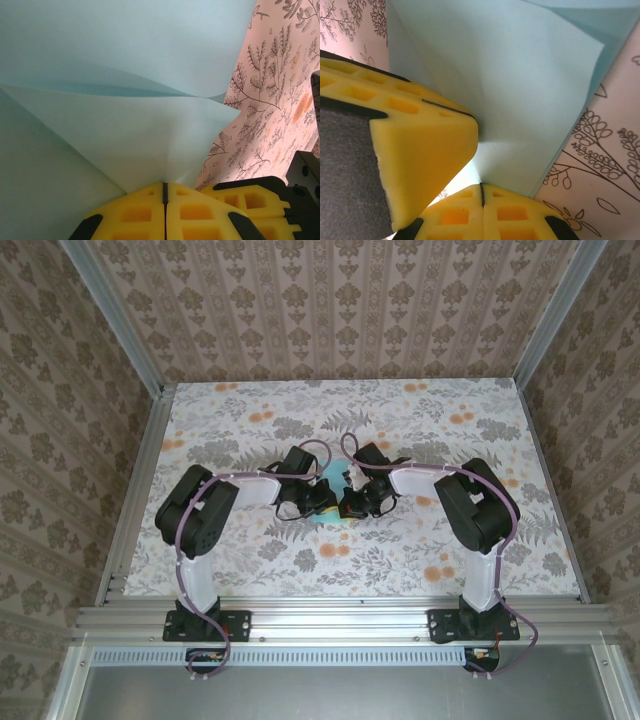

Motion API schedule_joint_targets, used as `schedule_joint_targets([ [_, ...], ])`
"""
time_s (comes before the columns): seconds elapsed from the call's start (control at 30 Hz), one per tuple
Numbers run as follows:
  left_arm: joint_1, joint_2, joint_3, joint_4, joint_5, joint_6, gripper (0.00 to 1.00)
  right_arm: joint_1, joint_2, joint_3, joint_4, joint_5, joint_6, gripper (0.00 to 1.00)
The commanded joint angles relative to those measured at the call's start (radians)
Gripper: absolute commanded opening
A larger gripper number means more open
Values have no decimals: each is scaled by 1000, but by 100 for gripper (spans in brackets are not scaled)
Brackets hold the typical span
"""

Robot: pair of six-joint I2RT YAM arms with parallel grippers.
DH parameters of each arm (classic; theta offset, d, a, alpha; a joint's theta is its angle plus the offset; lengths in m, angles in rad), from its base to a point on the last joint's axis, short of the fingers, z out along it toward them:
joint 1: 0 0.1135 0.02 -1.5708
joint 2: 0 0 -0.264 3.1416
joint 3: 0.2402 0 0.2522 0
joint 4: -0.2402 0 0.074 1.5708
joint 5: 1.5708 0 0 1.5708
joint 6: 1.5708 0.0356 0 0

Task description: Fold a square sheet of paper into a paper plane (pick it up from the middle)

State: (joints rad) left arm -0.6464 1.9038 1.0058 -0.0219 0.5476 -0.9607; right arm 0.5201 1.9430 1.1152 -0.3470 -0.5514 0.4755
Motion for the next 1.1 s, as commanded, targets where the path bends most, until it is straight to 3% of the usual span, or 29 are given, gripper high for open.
schedule_joint_targets([
  [0.0, -15, 39, 26, -22, 45, -27, 7, 0, 65, -45, -149, 90, 13, 0],
  [0.53, 81, 46, -9, -78, -128, 98, 6, 0, 65, -84, -185, 162, -23, 0],
  [1.07, 172, 79, -18, -25, -162, 120, 5, 1, 54, -116, -211, 171, -41, 0],
])
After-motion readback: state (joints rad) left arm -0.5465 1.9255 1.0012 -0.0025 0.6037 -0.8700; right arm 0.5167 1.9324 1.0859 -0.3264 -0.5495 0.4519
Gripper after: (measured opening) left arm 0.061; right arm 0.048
